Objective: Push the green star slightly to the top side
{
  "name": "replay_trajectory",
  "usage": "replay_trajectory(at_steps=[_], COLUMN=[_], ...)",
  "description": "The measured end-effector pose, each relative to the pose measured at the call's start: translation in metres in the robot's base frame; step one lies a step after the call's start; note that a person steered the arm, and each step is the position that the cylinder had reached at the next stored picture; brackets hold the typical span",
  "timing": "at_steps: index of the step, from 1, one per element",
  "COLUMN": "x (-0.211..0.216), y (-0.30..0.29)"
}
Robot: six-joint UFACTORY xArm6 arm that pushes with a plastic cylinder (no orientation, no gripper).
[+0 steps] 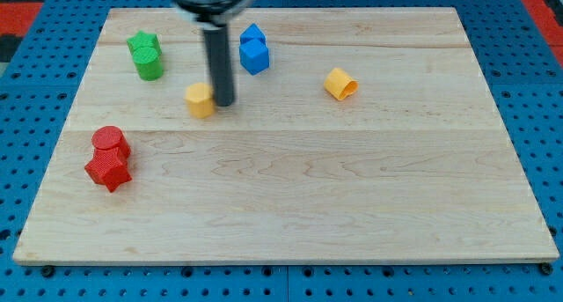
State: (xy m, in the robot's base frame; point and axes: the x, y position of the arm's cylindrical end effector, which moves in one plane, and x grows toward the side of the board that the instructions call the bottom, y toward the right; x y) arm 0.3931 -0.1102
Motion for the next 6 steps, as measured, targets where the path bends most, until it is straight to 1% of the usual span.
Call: replay_trajectory(at_steps=[1,2,4,5,6], x=[-0.004,-0.006,0.000,-0.014,-0.050], y=[-0.055,-0.080,-0.060,-0.087,-0.113])
